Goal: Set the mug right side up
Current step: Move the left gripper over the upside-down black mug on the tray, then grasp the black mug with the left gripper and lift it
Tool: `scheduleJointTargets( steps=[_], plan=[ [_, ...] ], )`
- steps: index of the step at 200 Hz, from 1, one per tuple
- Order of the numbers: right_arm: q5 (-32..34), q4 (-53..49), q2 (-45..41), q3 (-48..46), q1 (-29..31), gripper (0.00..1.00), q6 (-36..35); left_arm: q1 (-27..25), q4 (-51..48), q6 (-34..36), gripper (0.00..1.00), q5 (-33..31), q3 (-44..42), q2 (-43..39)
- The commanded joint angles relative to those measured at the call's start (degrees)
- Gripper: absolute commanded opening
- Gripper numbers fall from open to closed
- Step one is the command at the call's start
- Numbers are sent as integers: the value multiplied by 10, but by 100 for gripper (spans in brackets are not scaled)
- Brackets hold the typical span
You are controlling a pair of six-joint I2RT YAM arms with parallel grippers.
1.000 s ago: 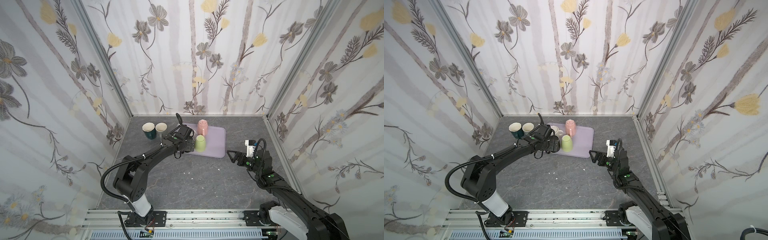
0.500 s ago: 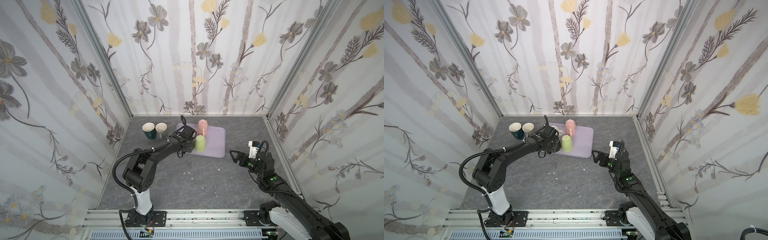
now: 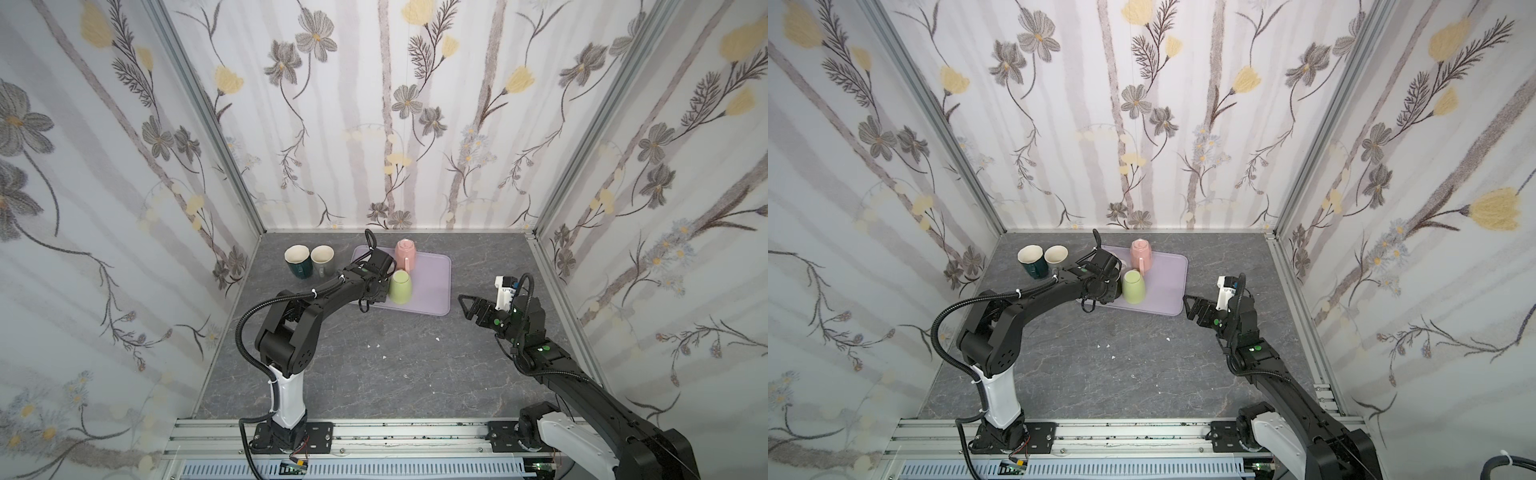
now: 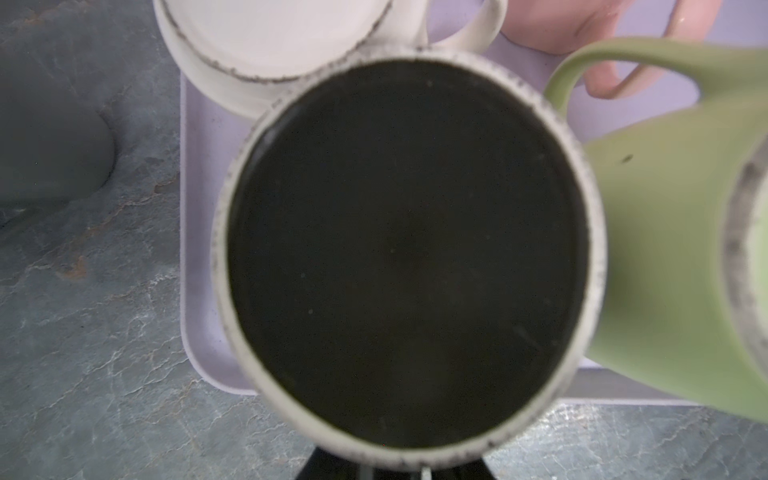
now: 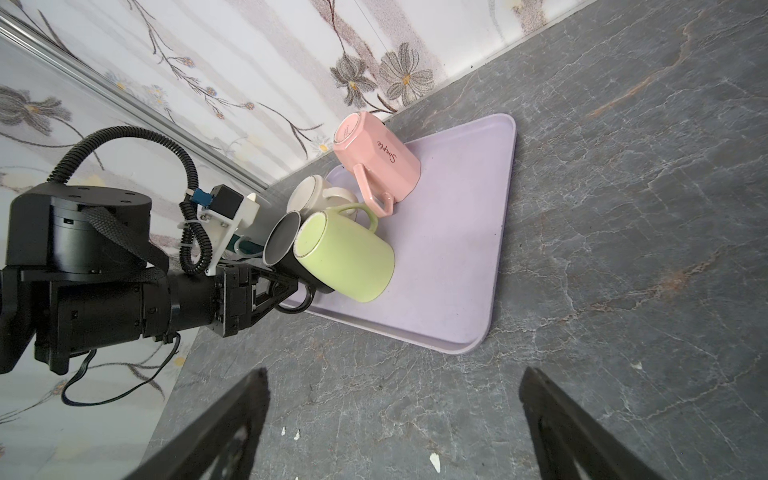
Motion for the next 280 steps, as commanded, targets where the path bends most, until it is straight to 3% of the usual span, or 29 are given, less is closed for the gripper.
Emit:
scheduleJointTargets(
  steps=[1,57,98,280],
  plan=[
    [-8,16,10,7,0,94,-9,1,-14,-5,22,-16,12,7],
    [-15,36,31,0,0,94,-6,0,-31,-9,12,-24,35,13],
    [-24,46,41,1,1,94,-4,1,-32,-16,0,-26,35,4],
    [-59,82,92,9,4,94,14,-1,-19,-22,0,0,8,-89]
  ],
)
